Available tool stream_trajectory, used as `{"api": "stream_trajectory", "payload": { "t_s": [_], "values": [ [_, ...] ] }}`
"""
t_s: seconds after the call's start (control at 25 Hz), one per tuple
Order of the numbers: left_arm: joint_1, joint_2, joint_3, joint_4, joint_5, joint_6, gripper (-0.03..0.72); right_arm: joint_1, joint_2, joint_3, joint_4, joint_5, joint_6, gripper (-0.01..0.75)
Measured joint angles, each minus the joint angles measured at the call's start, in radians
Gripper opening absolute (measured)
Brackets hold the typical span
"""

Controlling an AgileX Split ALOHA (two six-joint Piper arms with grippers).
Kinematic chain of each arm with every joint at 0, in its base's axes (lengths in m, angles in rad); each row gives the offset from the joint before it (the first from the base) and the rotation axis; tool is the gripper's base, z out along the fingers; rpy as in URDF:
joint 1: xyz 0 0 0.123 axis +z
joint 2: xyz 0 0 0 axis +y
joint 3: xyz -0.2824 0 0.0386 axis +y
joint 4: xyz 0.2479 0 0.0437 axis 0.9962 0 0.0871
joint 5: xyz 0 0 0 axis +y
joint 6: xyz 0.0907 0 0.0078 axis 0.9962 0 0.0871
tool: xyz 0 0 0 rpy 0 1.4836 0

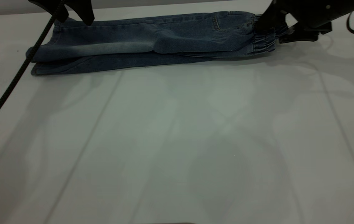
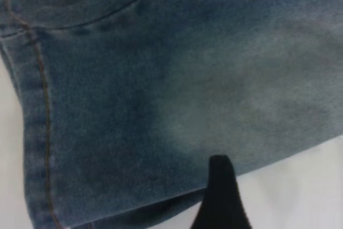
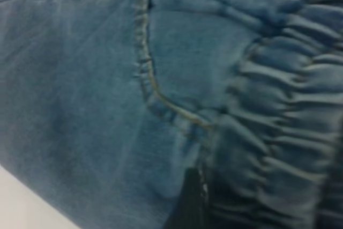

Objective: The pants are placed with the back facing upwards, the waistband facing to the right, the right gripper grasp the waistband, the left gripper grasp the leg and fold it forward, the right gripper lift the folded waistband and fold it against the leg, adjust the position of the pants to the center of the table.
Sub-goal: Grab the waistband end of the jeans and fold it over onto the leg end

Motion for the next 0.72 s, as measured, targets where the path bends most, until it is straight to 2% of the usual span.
{"api": "stream_trajectory", "payload": {
  "t_s": [0.12,0.2,0.28,0.4,0.44,0.72],
  "values": [
    [-0.009,0.000,0.000,0.000,-0.002,0.000,0.504,0.016,0.020,-0.004,0.035,0.000,-0.014,0.580],
    [-0.016,0.000,0.000,0.000,-0.007,0.000,0.504,0.026,0.033,-0.010,0.054,-0.003,-0.022,0.533],
    [-0.023,0.000,0.000,-0.001,-0.010,0.000,0.504,0.032,0.040,-0.012,0.061,-0.003,-0.023,0.411],
    [-0.040,0.011,-0.001,-0.005,-0.035,0.000,0.504,0.035,0.042,-0.021,0.059,0.009,-0.023,0.148],
    [-0.046,0.020,-0.001,-0.011,-0.052,0.001,0.504,0.034,0.042,-0.028,0.054,0.020,-0.022,0.100],
    [-0.132,0.127,-0.001,-0.019,-0.238,0.001,0.504,0.005,0.020,-0.103,-0.060,0.132,0.096,0.078]
  ]
}}
